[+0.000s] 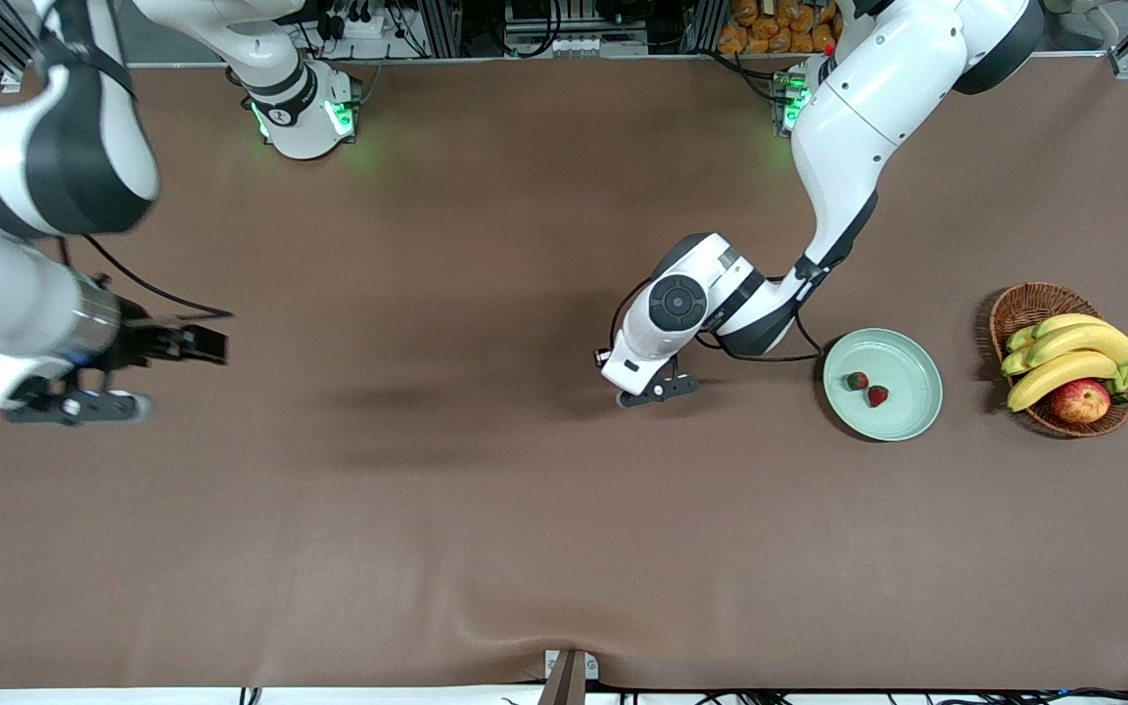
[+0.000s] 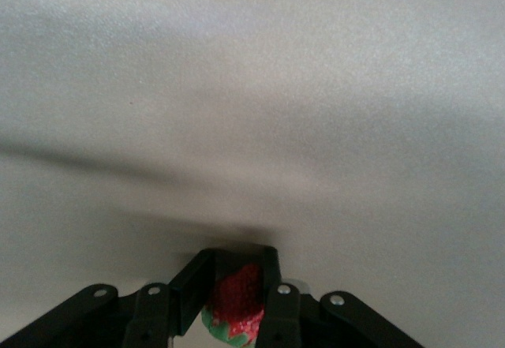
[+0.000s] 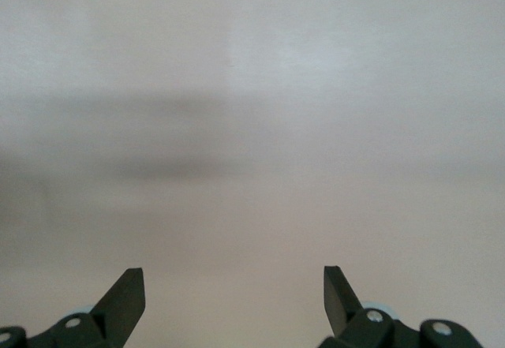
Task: Collect all strawberries into plate
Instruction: 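Grasp the third strawberry with the left gripper while the right arm retracts, then carry the third strawberry onto the plate with the left gripper and open it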
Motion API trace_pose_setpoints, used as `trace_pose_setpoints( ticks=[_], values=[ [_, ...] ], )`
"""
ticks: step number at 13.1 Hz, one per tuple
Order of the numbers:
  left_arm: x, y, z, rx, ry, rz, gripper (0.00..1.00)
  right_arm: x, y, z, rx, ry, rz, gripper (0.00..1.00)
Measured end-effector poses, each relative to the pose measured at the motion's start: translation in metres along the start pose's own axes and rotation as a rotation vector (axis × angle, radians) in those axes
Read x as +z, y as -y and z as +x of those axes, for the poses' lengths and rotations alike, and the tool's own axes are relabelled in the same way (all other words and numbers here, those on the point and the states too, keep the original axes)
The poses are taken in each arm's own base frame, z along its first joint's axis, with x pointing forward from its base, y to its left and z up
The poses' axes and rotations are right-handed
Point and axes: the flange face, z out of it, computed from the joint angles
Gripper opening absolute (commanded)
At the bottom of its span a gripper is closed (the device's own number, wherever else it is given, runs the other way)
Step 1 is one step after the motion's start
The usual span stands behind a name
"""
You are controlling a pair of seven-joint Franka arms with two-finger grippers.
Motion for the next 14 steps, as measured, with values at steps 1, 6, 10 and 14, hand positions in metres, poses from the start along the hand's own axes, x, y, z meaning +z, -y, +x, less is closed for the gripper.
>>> trace_pose_setpoints(
  ticks=[1,6,10,14],
  values=[
    [-0.006,0.003,0.006,-0.009,-0.007,0.0,0.0,-0.009,-0.019,-0.005,0.002,-0.007,-0.013,1.0],
    [-0.116,0.072,0.075,-0.015,-0.065,0.044,0.0,-0.03,-0.099,-0.03,0.094,-0.007,-0.007,1.0],
    [-0.148,0.189,0.133,0.092,0.027,0.134,0.0,-0.043,-0.099,-0.04,0.071,-0.014,-0.003,1.0],
    [-0.133,0.291,0.162,0.155,0.102,0.137,0.12,-0.036,-0.087,-0.039,0.045,0.005,0.017,1.0]
  ],
)
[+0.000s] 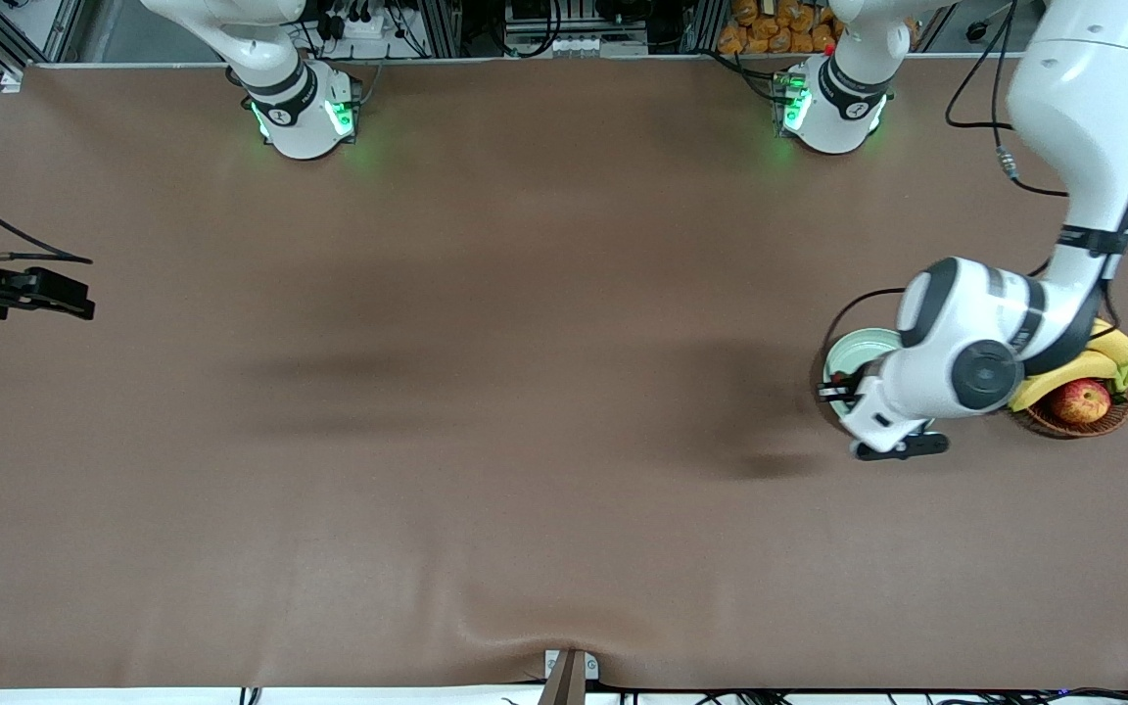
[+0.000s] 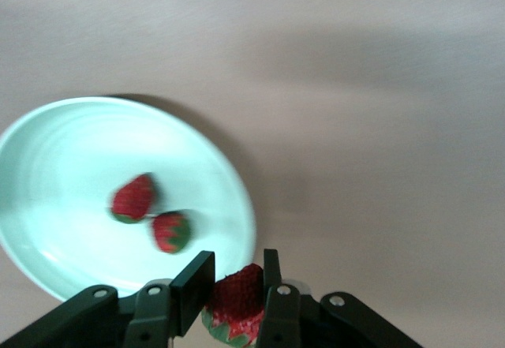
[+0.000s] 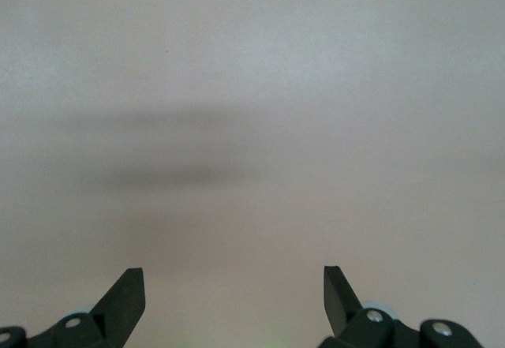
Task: Collect all strawberries into plate
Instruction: 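Carry the third strawberry onto the plate with the left gripper and open it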
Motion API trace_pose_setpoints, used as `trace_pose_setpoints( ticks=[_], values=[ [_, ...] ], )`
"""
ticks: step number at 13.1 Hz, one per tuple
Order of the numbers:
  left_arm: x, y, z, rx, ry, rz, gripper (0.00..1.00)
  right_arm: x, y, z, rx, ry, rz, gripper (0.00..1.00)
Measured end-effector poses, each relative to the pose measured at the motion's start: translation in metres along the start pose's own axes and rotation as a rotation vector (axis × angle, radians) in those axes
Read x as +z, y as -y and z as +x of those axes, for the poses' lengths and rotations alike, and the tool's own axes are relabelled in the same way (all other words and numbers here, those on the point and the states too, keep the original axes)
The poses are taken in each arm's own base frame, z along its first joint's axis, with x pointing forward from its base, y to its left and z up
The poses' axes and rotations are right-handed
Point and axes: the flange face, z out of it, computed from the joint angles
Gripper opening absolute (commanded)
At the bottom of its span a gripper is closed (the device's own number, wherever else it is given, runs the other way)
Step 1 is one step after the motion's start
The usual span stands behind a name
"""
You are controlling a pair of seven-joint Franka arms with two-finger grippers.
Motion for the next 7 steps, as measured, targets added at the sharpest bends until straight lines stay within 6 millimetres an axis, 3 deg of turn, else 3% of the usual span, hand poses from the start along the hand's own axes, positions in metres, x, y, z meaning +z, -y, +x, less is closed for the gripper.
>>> trace_pose_setpoints(
  ticks=[2,3,4,7],
  values=[
    [0.014,0.034,-0.001,0.02,0.021,0.024,0.31,0.001,0.0,0.0,0.001,0.003,0.006,1.0],
    [0.018,0.046,-0.001,0.031,0.03,0.027,0.51,0.0,-0.002,-0.001,0.005,0.001,0.006,1.0],
    [0.021,0.054,-0.002,0.039,0.035,0.025,1.0,-0.001,-0.005,-0.002,0.009,0.0,0.007,1.0],
    [0.014,0.063,-0.002,0.036,0.026,0.026,1.0,-0.002,-0.01,-0.008,0.019,0.026,0.009,1.0]
  ],
)
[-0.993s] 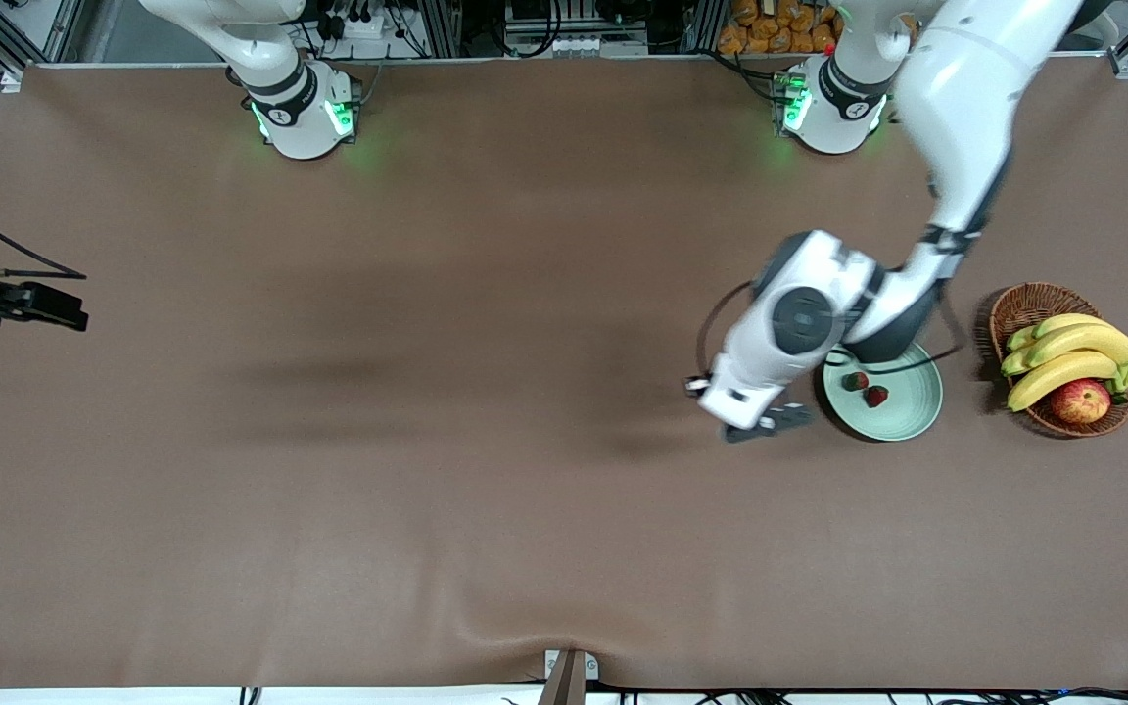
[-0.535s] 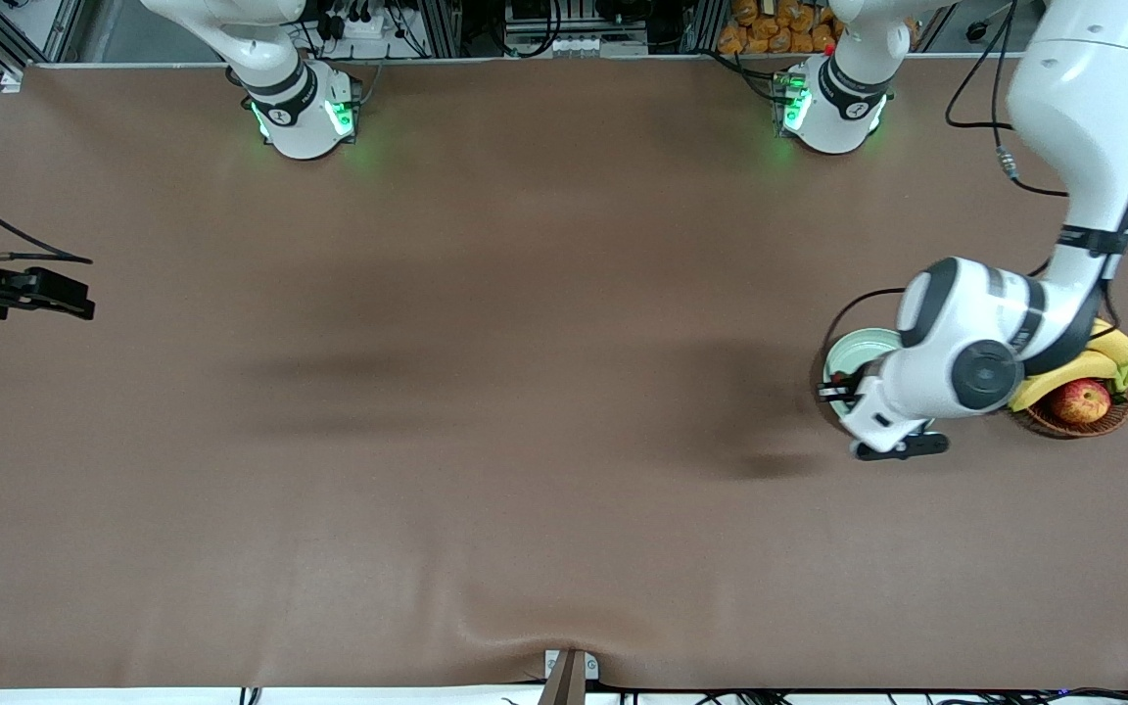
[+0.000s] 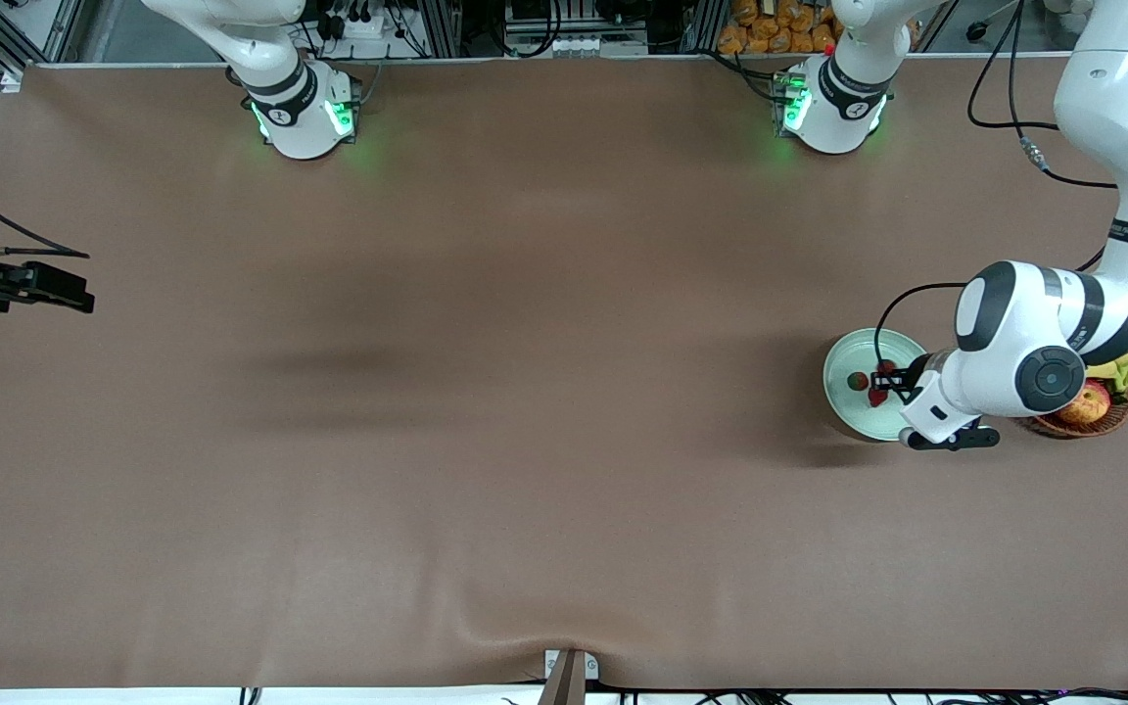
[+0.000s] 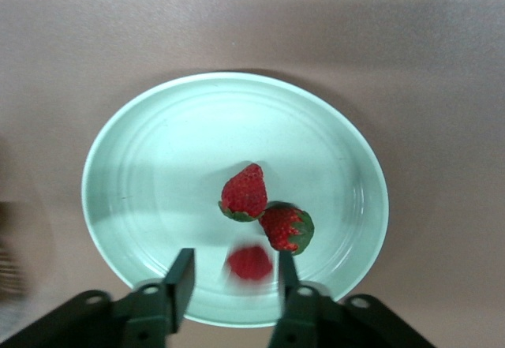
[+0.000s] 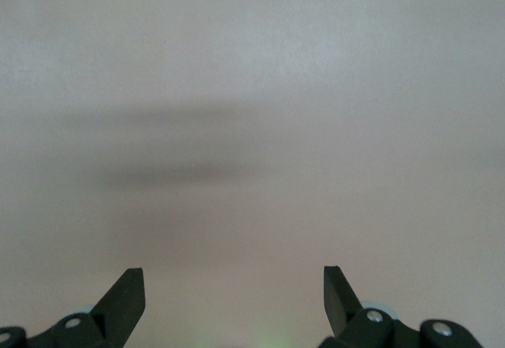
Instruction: Collect all strawberries into plate
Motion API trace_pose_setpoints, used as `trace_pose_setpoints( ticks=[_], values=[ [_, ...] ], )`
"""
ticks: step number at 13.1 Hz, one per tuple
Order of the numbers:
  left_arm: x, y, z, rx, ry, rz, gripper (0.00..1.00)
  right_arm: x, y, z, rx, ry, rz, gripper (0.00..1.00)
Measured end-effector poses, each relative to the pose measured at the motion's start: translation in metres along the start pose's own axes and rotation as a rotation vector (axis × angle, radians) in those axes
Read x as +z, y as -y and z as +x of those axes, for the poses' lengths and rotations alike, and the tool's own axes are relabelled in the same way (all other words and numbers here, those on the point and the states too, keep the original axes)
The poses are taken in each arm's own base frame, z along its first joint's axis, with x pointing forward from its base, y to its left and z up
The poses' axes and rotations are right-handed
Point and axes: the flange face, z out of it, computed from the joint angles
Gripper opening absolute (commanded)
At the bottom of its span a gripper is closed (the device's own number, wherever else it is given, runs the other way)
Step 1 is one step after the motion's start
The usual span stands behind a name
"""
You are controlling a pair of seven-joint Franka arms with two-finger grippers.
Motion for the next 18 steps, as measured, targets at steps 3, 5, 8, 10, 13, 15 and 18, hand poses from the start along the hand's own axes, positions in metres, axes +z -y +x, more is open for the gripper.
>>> trace_pose_setpoints(
  ticks=[3,5,8,10,13,15,18],
  values=[
    [-0.028,-0.006,-0.007,0.008,-0.027,0.02,1.0,0.002,0.0,-0.001,0.001,0.01,0.001,1.0],
    [-0.058,-0.009,-0.015,0.009,-0.057,0.044,1.0,0.003,0.0,-0.001,0.001,0.011,0.001,1.0],
    [-0.129,-0.022,-0.03,0.017,-0.096,0.081,1.0,0.002,0.0,-0.001,-0.001,0.01,0.0,1.0],
    [-0.186,-0.036,-0.042,0.026,-0.114,0.093,1.0,0.002,0.001,-0.001,-0.001,0.01,0.0,1.0],
    [-0.262,-0.043,-0.064,0.019,-0.139,0.089,1.0,0.001,-0.001,-0.002,0.002,0.011,0.0,1.0],
    [-0.3,-0.042,-0.08,0.004,-0.18,0.059,1.0,0.001,-0.008,-0.006,0.015,0.027,0.002,1.0],
    [-0.345,-0.05,-0.116,-0.006,-0.239,0.054,1.0,0.001,-0.025,-0.01,0.043,0.042,0.005,1.0]
  ],
)
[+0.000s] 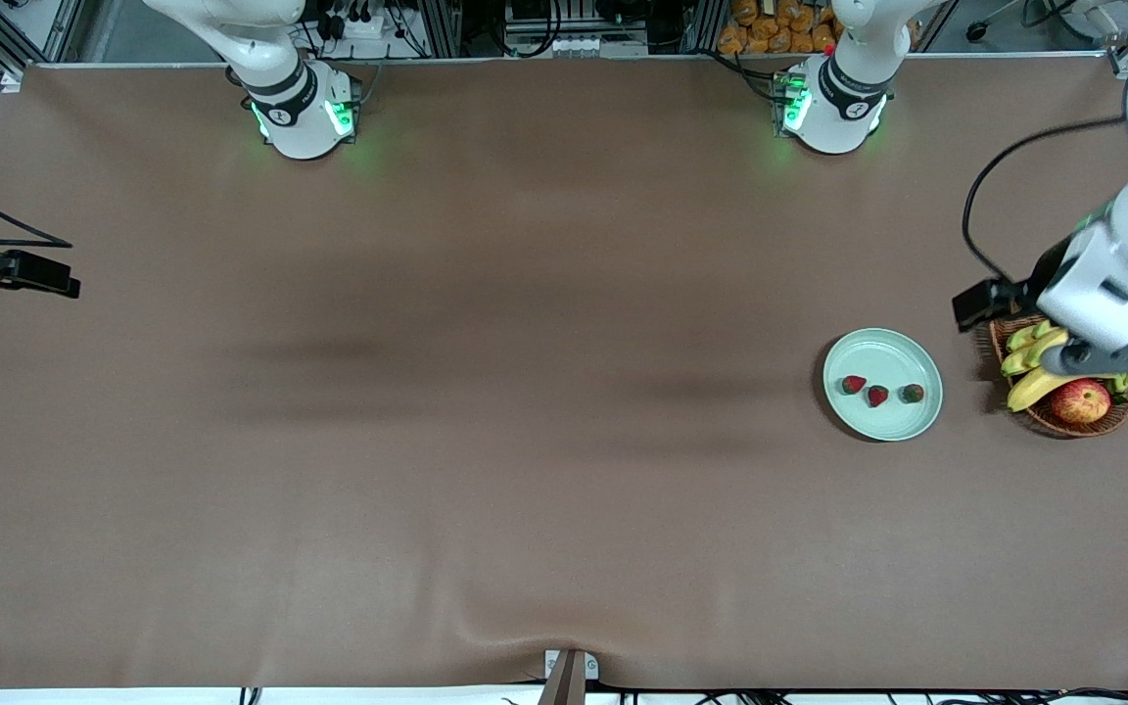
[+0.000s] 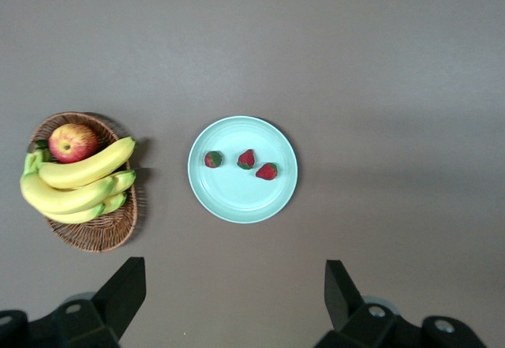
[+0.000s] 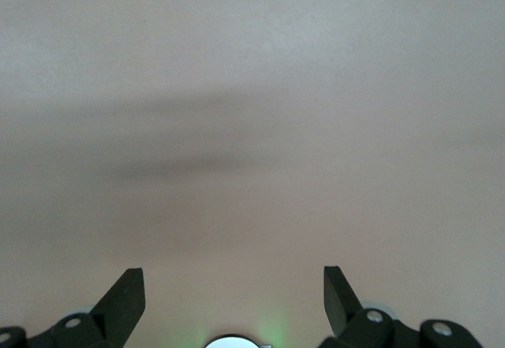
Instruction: Collect all strawberries into plate
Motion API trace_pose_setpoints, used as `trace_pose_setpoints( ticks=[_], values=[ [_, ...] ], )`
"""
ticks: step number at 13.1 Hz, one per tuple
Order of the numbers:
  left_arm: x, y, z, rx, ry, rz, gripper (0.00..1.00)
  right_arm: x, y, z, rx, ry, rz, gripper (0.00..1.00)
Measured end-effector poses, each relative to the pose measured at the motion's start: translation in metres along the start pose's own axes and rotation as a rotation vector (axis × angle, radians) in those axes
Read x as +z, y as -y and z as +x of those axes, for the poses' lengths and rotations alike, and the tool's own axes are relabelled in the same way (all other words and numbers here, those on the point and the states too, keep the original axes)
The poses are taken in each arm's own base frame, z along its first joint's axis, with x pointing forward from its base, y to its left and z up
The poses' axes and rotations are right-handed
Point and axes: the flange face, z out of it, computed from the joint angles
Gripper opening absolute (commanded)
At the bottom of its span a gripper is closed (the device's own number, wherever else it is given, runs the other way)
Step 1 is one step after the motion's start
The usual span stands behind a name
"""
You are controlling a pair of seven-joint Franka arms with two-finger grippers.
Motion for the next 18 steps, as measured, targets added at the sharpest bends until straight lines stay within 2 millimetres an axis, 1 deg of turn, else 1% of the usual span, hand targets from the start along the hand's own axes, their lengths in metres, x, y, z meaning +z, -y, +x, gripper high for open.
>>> trace_pose_setpoints(
  ticks=[2,3,4,9,12,14,16,18],
  values=[
    [-0.029,-0.007,-0.024,-0.007,-0.01,-0.001,1.0,0.0,-0.002,-0.001,0.004,0.006,0.001,1.0],
    [-0.036,-0.006,-0.03,-0.015,-0.017,-0.001,1.0,0.0,-0.001,-0.001,0.002,0.007,0.001,1.0],
    [-0.04,-0.001,-0.032,-0.026,-0.02,-0.007,1.0,0.0,-0.001,-0.001,0.001,0.008,0.001,1.0],
    [-0.042,0.022,-0.032,-0.079,-0.002,-0.096,1.0,0.0,0.0,-0.001,0.0,0.008,0.001,1.0],
    [-0.046,0.04,-0.036,-0.095,-0.01,-0.094,1.0,-0.002,0.0,-0.001,-0.001,0.002,0.001,1.0],
    [-0.045,0.049,-0.042,-0.092,-0.005,-0.084,1.0,-0.013,0.002,-0.003,-0.003,-0.021,0.0,1.0],
    [-0.038,0.05,-0.052,-0.096,0.011,-0.074,1.0,-0.023,0.002,-0.005,-0.003,-0.043,-0.001,1.0],
    [-0.033,0.053,-0.062,-0.102,0.016,-0.07,1.0,-0.025,0.001,-0.006,-0.001,-0.047,-0.002,1.0]
  ],
)
